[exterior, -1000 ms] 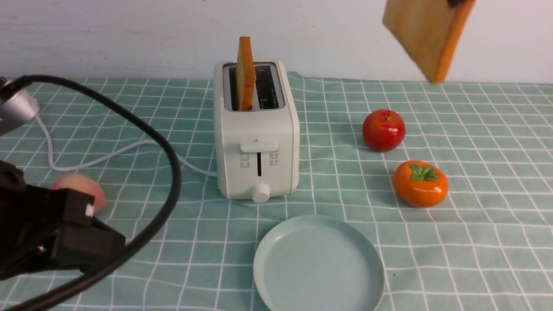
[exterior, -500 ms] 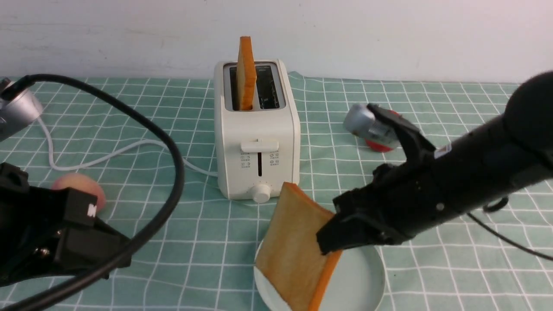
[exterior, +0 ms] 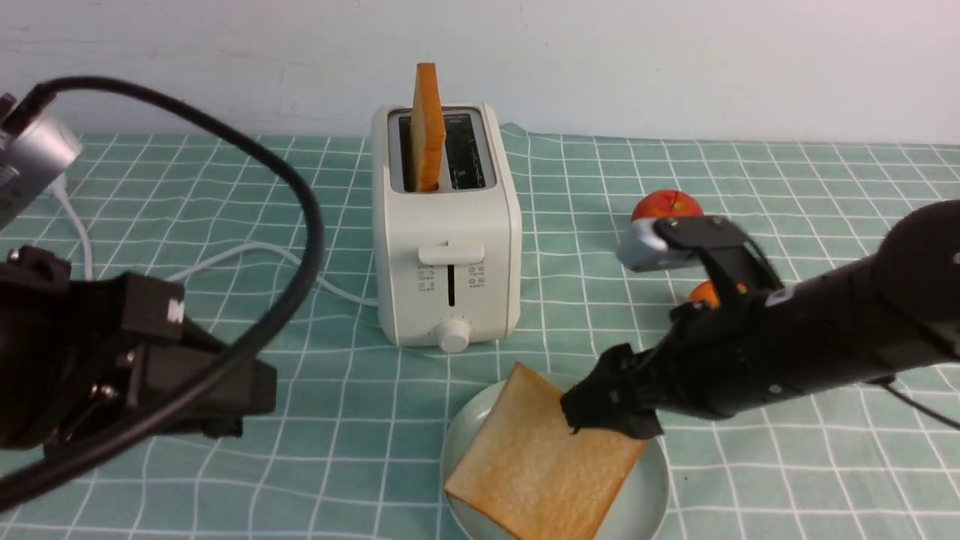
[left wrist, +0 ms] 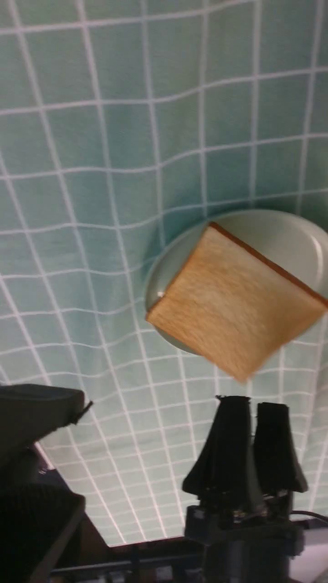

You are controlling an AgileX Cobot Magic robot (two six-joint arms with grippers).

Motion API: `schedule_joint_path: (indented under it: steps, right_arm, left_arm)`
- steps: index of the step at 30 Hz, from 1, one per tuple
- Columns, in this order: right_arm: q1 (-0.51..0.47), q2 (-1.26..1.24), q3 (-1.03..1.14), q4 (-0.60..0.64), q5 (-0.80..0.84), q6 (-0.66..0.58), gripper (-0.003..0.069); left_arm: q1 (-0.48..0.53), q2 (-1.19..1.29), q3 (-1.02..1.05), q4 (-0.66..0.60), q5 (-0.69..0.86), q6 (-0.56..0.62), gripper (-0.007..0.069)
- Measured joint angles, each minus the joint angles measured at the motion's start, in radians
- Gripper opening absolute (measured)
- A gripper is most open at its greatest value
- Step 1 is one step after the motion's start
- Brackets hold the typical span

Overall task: Take toasted bread from bread machine on blue coffee table place on plate.
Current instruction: 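Place the held slice of bread on top of the slice on the plate with the right gripper, then reach for a toast slice standing in the toaster with the left gripper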

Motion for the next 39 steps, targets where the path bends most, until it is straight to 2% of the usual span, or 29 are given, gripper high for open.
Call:
schedule_joint_path:
  steps: [4,6,9,15,18,20,23,24,25,29,33,39]
  right_arm:
    - [-0.048,-0.121,-0.021,-0.021,0.088,0.008,0.0657]
    - [-0.065,-0.209,-0.048,-0.024,0.171,0.022,0.0626]
    - [-0.066,-0.314,-0.062,-0.018,0.242,0.068,0.0591]
    - [-0.067,-0.398,-0.064,-0.058,0.357,0.143,0.0581]
    - [-0.067,-0.417,-0.064,-0.103,0.409,0.187,0.0580]
    - [-0.068,-0.427,-0.064,-0.124,0.430,0.216,0.0580]
    - [-0.068,-0.432,-0.064,-0.159,0.447,0.252,0.0580]
    - [-0.068,-0.432,-0.064,-0.160,0.450,0.256,0.0580]
    - [-0.068,-0.432,-0.064,-0.168,0.457,0.268,0.0580]
    - [-0.068,-0.432,-0.064,-0.175,0.464,0.273,0.0580]
    - [-0.068,-0.432,-0.064,-0.182,0.464,0.273,0.0580]
    - [-0.068,-0.432,-0.064,-0.183,0.464,0.273,0.0580]
  left_arm:
    - [0.000,0.003,-0.016,-0.062,-0.137,0.030,0.0240]
    - [0.000,0.023,-0.073,-0.072,-0.203,0.041,0.0258]
    - [0.000,0.088,-0.188,-0.057,-0.220,0.047,0.0298]
    - [-0.030,0.305,-0.415,-0.015,-0.166,0.067,0.0377]
    - [-0.098,0.430,-0.536,0.073,-0.148,0.058,0.0400]
    - [-0.154,0.512,-0.619,0.179,-0.150,-0.012,0.0411]
    - [-0.230,0.632,-0.732,0.402,-0.174,-0.204,0.0421]
    - [-0.238,0.639,-0.739,0.437,-0.178,-0.218,0.0422]
    - [-0.270,0.710,-0.797,0.575,-0.199,-0.351,0.0425]
    - [-0.321,0.855,-0.886,0.860,-0.282,-0.568,0.0426]
    - [-0.329,0.979,-0.923,0.980,-0.418,-0.644,0.0426]
    - [-0.329,1.094,-0.927,1.045,-0.517,-0.655,0.0426]
